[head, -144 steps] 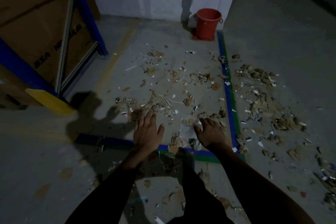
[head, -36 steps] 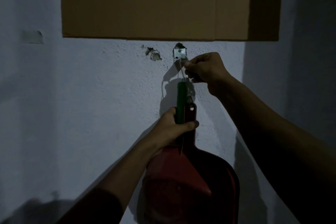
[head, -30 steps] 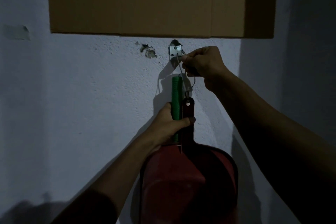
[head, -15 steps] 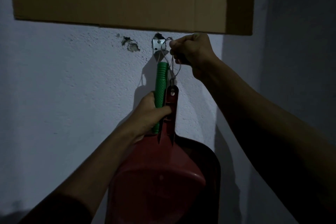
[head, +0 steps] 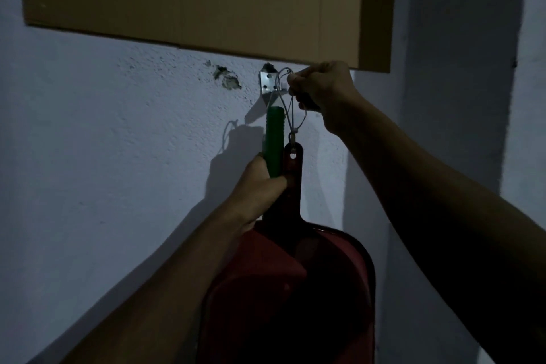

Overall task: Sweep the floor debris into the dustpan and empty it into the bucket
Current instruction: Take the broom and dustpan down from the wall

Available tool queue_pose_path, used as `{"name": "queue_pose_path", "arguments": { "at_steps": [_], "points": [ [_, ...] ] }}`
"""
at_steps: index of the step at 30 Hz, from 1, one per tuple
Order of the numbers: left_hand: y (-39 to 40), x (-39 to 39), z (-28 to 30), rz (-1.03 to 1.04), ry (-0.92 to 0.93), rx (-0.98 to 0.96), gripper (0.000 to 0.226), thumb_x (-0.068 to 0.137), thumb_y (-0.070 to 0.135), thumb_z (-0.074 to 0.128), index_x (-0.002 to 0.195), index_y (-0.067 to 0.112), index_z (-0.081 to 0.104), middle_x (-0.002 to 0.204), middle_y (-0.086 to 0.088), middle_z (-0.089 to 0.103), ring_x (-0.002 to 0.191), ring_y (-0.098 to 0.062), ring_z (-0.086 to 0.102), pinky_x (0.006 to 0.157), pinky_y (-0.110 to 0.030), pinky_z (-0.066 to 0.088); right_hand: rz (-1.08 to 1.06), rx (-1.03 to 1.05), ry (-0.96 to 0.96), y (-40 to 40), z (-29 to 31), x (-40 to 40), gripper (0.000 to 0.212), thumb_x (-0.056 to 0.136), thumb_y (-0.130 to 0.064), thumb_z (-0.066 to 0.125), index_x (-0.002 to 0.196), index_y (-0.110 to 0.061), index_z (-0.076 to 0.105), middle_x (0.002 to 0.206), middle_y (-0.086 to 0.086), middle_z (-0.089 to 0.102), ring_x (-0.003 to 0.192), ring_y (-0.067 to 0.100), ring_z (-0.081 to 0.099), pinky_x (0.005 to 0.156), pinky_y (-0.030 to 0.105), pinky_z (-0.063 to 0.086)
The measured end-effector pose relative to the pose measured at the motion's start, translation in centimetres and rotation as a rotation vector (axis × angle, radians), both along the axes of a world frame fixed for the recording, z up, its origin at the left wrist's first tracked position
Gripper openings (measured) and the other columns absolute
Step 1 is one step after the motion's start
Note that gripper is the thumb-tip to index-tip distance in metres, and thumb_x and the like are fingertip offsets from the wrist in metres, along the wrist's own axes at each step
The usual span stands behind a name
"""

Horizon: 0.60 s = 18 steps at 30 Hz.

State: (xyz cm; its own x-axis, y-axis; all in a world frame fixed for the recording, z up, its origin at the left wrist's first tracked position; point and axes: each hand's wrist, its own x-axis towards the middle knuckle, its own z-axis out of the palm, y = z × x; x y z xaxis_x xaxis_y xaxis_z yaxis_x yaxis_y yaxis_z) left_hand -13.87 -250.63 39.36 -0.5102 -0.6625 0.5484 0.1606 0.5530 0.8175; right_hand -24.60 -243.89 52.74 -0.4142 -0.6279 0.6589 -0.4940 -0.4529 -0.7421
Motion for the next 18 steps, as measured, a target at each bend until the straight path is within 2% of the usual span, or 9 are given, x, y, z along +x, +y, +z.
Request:
{"name": "queue_pose_path", "arguments": {
  "at_steps": [4,7,10,11,13,15,18],
  "points": [
    [1.3,0.4,-3.3,-0.080,-0.051,0.061,0.025,0.087,0.008,0.064,0.108,0.019,0.055,0.089,-0.006,0.065,0.071,-0.011,0.064,0.064,-0.027,0.056,-0.063,0.093,-0.061,2.2,-3.0,0.3,0.013,0.094,-0.009,0.060,0.083,-0.006,0.067,0.080,0.006,0.065,0.068,0.013,0.057,0.061,0.023,0.053],
    [2.8,0.5,-5.8,-0.187,-0.080,0.083,0.031,0.087,0.009,0.066,0.102,0.032,0.053,0.096,-0.005,0.066,0.082,-0.015,0.066,0.071,-0.030,0.059,-0.069,0.177,-0.146,4.9,-5.3,0.1,0.011,0.095,-0.009,0.058,0.085,-0.005,0.063,0.081,0.005,0.062,0.067,0.013,0.053,0.054,0.022,0.048],
    [4.7,0.6,-8.9,-0.287,-0.137,0.051,0.028,0.088,0.006,0.065,0.102,0.027,0.054,0.099,-0.012,0.064,0.086,-0.021,0.066,0.075,-0.039,0.059,-0.051,0.253,-0.247,8.4,-8.1,0.1,0.006,0.095,-0.009,0.054,0.092,-0.007,0.059,0.079,0.003,0.062,0.063,0.010,0.050,0.049,0.020,0.043],
    [5.5,0.6,-10.1,-0.321,-0.162,0.036,0.027,0.088,0.004,0.065,0.102,0.024,0.053,0.098,-0.013,0.063,0.084,-0.018,0.065,0.074,-0.037,0.058,-0.058,0.272,-0.272,9.9,-9.1,0.2,0.006,0.095,-0.010,0.053,0.095,-0.007,0.059,0.079,0.003,0.062,0.063,0.009,0.050,0.048,0.019,0.043],
    [7.2,0.4,-12.2,-0.364,-0.214,0.012,0.031,0.088,0.002,0.065,0.101,0.026,0.050,0.094,-0.004,0.060,0.076,-0.003,0.061,0.067,-0.022,0.056,-0.077,0.316,-0.310,12.7,-11.2,0.5,0.008,0.096,-0.011,0.052,0.098,-0.008,0.059,0.081,0.003,0.061,0.063,0.008,0.051,0.048,0.017,0.043],
    [9.2,0.0,-14.1,-0.391,-0.293,-0.001,0.040,0.086,0.002,0.066,0.111,0.026,0.045,0.095,0.008,0.055,0.079,0.002,0.055,0.064,-0.012,0.050,-0.109,0.363,-0.348,15.5,-13.1,1.1,0.009,0.098,-0.012,0.051,0.097,-0.008,0.058,0.082,0.004,0.060,0.063,0.008,0.052,0.049,0.017,0.043],
    [12.5,-0.1,-17.1,-0.494,-0.387,-0.018,0.051,0.087,0.000,0.063,0.130,0.016,0.041,0.099,0.008,0.054,0.088,-0.004,0.054,0.074,-0.018,0.046,-0.188,0.391,-0.386,19.6,-15.9,1.9,0.010,0.099,-0.010,0.051,0.093,-0.006,0.059,0.079,0.005,0.058,0.062,0.009,0.052,0.050,0.018,0.044]
  ]
}}
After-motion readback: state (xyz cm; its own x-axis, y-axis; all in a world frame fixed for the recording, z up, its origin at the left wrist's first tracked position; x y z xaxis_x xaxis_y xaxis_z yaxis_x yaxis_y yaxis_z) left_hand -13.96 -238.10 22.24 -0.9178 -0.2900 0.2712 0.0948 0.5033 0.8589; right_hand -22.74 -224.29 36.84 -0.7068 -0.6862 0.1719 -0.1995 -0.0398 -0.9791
